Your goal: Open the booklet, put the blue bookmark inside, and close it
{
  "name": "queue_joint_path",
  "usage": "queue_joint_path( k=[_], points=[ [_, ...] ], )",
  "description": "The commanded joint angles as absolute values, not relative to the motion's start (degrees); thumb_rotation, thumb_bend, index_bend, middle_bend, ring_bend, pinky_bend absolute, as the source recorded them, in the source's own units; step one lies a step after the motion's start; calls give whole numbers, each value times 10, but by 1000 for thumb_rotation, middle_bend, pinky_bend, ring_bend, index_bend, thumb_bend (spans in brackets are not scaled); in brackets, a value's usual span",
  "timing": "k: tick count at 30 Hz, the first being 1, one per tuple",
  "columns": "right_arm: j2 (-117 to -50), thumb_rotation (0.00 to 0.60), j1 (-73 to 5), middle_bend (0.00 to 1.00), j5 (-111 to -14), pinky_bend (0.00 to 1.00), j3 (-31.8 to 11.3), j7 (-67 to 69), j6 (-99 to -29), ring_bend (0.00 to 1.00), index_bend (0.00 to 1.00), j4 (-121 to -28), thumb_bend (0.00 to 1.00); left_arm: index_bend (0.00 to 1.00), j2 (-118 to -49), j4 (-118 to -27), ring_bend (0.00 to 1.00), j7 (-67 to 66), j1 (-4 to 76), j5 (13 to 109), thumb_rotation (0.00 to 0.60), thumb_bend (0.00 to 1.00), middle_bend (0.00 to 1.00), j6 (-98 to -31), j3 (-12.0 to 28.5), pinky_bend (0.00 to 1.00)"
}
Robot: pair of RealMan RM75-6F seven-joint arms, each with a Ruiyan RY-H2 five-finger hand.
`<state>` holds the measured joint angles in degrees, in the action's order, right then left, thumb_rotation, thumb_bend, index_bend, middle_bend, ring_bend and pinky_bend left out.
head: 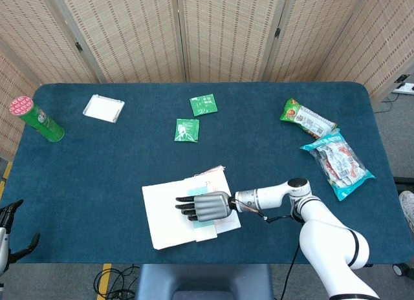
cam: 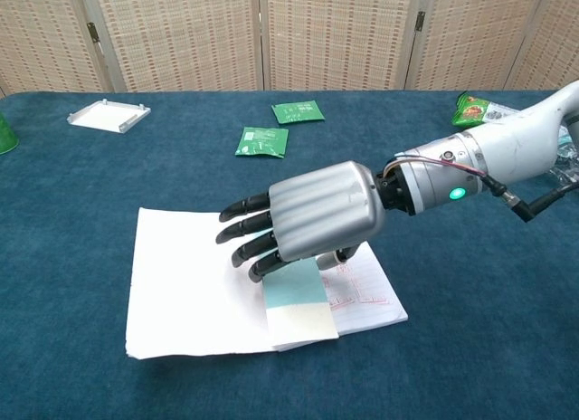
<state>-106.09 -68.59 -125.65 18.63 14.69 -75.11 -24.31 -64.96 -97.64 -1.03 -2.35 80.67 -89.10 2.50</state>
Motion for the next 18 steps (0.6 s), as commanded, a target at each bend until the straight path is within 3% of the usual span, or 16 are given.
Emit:
queue_joint_path(
  k=[1, 18],
  points=[
    [-1068, 600, -688, 153, -1252, 0, 193, 150, -748, 11, 402, -230, 214, 140, -650, -976, 142, -9, -24, 806, 600, 342, 170, -891, 25, 227],
    [-1084, 600, -687, 119, -1237, 0, 213, 158, -772, 0, 397, -190, 213, 140, -651, -975, 142, -12, -26, 805, 600, 342, 170, -890, 26, 227]
  ],
)
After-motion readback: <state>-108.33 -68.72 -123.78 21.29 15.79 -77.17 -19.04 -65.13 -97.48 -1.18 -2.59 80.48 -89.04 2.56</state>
